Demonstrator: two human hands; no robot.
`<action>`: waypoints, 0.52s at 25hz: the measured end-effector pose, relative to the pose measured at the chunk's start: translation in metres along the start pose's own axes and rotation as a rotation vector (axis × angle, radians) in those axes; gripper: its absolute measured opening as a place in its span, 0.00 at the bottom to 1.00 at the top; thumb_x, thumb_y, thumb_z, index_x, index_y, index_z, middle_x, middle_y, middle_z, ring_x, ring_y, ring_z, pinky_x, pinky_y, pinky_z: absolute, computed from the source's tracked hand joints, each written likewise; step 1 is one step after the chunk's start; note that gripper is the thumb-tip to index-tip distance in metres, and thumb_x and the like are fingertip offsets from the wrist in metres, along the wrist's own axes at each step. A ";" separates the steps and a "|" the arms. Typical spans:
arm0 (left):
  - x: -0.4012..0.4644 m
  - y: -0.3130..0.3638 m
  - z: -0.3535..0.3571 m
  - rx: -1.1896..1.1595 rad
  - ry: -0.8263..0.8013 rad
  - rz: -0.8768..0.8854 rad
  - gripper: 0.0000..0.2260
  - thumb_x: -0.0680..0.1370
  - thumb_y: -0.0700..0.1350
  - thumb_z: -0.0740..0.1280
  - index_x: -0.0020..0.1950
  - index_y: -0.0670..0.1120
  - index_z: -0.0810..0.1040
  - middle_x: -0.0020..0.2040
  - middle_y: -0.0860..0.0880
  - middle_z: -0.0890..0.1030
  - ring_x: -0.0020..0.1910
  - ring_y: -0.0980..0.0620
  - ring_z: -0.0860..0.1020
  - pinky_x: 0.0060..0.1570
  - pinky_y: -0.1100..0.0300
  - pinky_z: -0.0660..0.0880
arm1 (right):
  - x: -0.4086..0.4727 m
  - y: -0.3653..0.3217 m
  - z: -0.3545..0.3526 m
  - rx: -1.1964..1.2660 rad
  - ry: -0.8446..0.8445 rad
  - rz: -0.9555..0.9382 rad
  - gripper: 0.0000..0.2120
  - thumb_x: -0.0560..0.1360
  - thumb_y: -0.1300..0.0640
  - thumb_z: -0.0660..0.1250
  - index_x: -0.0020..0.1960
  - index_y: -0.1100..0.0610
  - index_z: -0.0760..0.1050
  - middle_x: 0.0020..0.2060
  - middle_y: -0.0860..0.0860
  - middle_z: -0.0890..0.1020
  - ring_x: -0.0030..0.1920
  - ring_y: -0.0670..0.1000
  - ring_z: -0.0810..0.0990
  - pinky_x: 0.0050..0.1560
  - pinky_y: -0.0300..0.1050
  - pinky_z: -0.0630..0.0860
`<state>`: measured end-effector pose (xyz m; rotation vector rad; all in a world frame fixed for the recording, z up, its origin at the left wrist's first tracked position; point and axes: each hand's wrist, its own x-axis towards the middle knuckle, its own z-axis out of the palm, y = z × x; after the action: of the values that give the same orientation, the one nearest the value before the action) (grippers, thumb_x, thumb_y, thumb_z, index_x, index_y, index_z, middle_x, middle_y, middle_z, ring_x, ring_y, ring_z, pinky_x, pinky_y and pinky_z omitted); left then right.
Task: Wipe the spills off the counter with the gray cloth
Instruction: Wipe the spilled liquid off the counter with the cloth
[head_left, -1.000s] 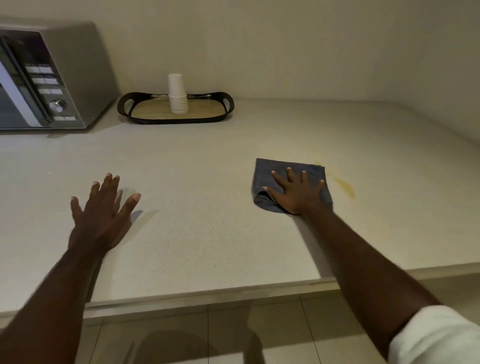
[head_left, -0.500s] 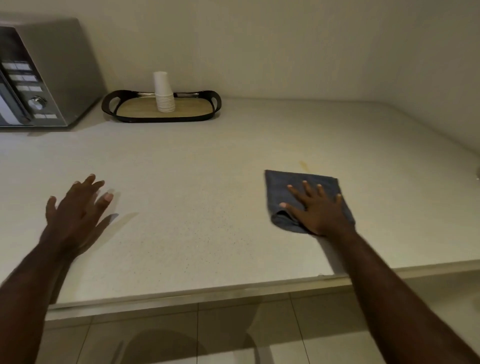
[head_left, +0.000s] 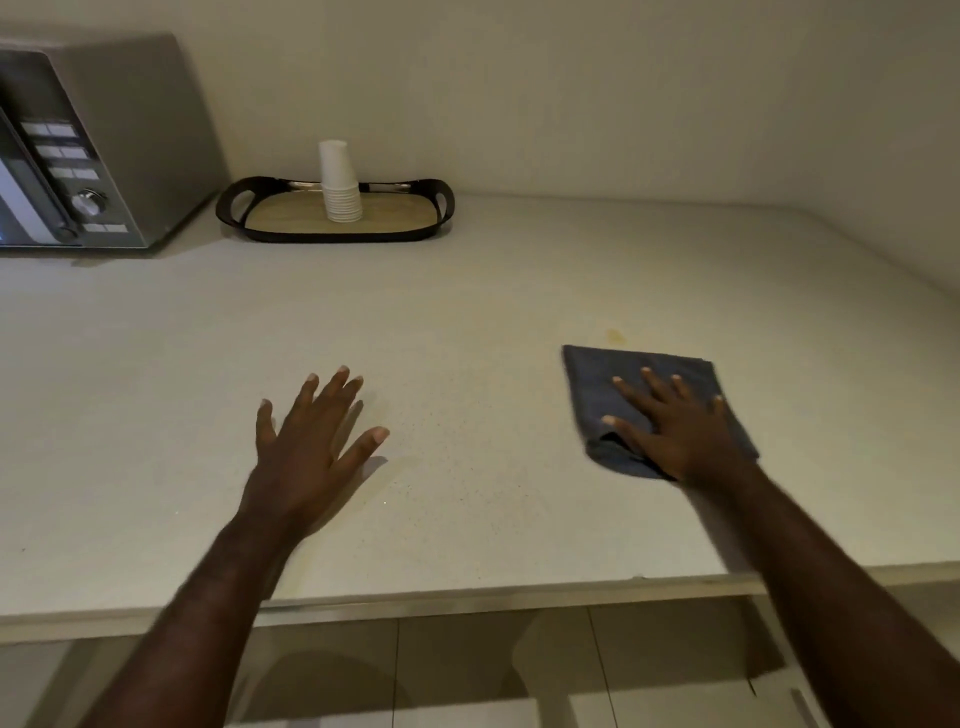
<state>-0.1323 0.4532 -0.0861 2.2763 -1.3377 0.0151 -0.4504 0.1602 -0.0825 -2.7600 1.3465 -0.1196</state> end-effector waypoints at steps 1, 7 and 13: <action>0.000 0.001 -0.001 0.003 0.003 -0.007 0.35 0.73 0.74 0.44 0.76 0.59 0.53 0.77 0.62 0.48 0.76 0.62 0.42 0.74 0.42 0.36 | 0.010 0.016 -0.006 0.002 -0.025 0.062 0.41 0.64 0.19 0.38 0.74 0.32 0.47 0.79 0.45 0.51 0.78 0.58 0.51 0.71 0.74 0.50; -0.002 0.010 -0.003 -0.025 0.033 -0.030 0.35 0.73 0.74 0.46 0.76 0.58 0.56 0.78 0.61 0.52 0.76 0.64 0.44 0.75 0.44 0.38 | 0.101 -0.019 -0.019 0.119 -0.102 0.199 0.47 0.59 0.18 0.36 0.75 0.35 0.47 0.80 0.49 0.49 0.78 0.65 0.46 0.68 0.79 0.45; -0.004 0.015 -0.008 -0.063 0.030 -0.073 0.37 0.71 0.74 0.44 0.76 0.59 0.55 0.78 0.61 0.51 0.76 0.64 0.44 0.75 0.43 0.39 | 0.104 -0.142 0.008 0.063 -0.084 -0.224 0.40 0.67 0.21 0.42 0.75 0.35 0.47 0.80 0.48 0.50 0.78 0.65 0.48 0.67 0.79 0.45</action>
<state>-0.1449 0.4537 -0.0733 2.2613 -1.2225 -0.0166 -0.2746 0.1654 -0.0727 -2.8186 0.9939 -0.0563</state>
